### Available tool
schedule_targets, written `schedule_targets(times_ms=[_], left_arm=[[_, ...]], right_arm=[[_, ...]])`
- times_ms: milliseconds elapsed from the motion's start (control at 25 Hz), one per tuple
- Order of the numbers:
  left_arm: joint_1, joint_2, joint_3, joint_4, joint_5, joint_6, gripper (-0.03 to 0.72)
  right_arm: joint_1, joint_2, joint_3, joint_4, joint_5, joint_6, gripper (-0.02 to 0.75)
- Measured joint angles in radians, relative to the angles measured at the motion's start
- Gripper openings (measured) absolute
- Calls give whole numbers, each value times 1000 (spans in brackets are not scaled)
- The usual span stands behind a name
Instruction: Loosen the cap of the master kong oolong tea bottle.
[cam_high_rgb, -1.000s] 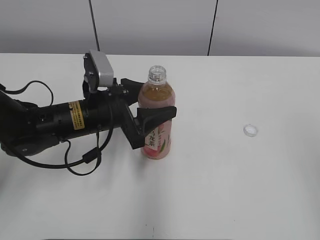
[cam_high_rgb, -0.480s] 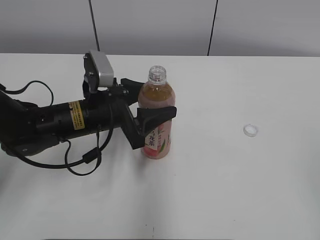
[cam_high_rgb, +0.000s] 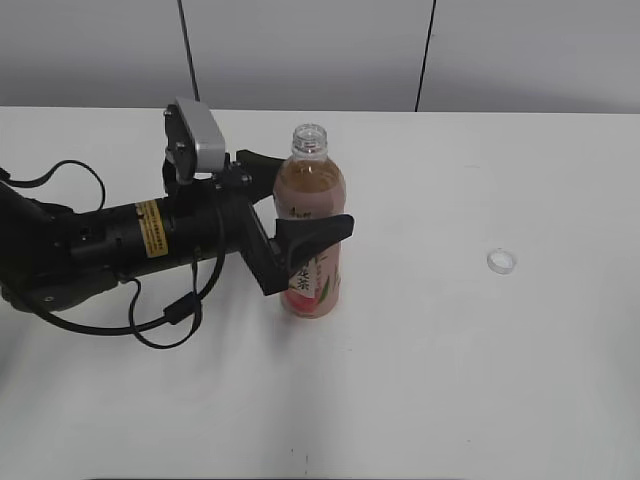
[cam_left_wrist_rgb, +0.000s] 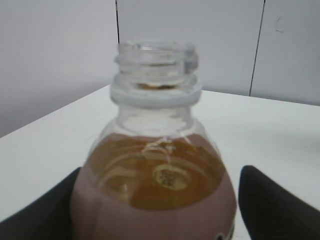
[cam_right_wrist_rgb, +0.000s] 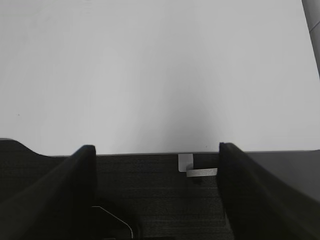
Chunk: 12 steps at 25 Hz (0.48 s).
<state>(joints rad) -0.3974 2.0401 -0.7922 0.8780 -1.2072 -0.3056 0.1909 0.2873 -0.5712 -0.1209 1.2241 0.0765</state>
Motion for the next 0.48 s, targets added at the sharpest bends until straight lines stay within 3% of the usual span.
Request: schedule_targets(times_ms=[120, 480], left_arm=[[0, 0, 0, 2, 0, 0, 583], [0, 0, 0, 8, 0, -5, 592]], right_arm=[[0, 0, 0, 0, 0, -4, 566], [0, 0, 0, 0, 0, -8, 566]])
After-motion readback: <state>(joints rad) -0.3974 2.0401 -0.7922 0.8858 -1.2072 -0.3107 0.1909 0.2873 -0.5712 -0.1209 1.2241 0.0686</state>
